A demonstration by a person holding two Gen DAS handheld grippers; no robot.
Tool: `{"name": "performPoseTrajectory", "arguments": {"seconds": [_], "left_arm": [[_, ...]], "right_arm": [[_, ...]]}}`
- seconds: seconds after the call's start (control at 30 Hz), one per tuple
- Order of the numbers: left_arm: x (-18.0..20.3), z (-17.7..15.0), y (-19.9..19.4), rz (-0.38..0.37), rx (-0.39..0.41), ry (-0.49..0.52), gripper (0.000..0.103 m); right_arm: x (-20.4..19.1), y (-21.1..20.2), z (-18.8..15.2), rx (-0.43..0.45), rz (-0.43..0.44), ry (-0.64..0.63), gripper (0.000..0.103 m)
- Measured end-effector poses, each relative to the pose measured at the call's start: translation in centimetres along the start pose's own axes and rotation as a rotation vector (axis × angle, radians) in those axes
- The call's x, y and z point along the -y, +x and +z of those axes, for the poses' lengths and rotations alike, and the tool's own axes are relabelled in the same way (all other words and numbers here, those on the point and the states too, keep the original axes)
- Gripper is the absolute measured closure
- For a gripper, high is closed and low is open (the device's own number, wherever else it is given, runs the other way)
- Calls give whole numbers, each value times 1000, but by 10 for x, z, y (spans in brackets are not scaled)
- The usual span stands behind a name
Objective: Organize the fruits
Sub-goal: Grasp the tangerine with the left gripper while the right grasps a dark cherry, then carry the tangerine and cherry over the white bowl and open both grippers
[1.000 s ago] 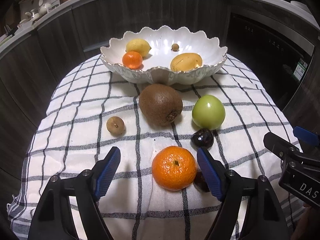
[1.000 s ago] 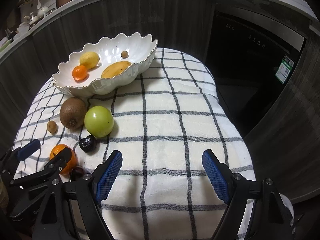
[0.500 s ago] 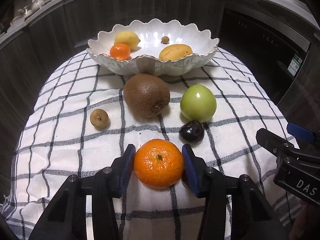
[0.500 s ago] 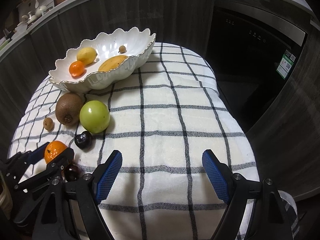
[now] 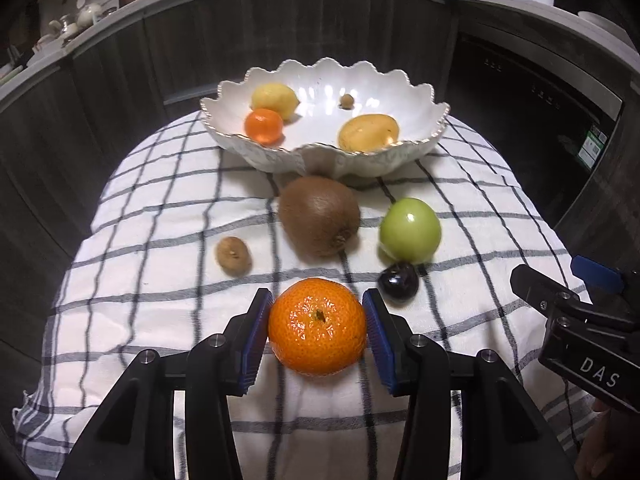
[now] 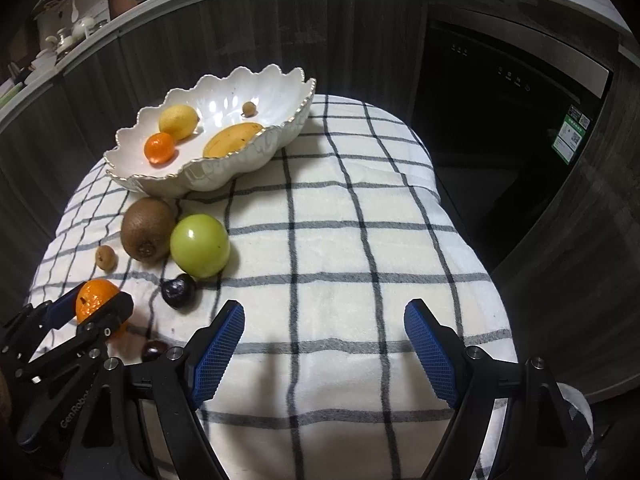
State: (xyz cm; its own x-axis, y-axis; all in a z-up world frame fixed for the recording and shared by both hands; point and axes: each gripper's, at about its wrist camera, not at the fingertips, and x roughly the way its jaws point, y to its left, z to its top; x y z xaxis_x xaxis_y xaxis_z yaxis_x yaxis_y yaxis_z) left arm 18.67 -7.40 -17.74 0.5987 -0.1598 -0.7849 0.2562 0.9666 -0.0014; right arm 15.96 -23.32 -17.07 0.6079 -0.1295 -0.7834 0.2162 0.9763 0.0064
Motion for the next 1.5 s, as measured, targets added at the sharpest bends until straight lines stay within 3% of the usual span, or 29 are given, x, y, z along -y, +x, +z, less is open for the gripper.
{"name": "performPoseTrajectory", "arguments": {"seconds": [0.57, 0.77, 1.03, 1.3, 1.5], "left_arm": [[-73, -15, -28, 105, 6, -97, 57], [-87, -22, -32, 117, 4, -110, 57], [-97, -25, -30, 129, -2, -136, 57], [-99, -27, -28, 131, -9, -140, 57], [-98, -26, -30, 135, -6, -141, 57]], "right_arm": [[-73, 2, -13, -19, 50, -112, 22], [-91, 9, -21, -53, 64, -147, 40], [-103, 17, -29, -82, 77, -169, 50], [-106, 22, -35, -96, 100, -179, 73], [-105, 16, -31, -69, 98, -170, 73]]}}
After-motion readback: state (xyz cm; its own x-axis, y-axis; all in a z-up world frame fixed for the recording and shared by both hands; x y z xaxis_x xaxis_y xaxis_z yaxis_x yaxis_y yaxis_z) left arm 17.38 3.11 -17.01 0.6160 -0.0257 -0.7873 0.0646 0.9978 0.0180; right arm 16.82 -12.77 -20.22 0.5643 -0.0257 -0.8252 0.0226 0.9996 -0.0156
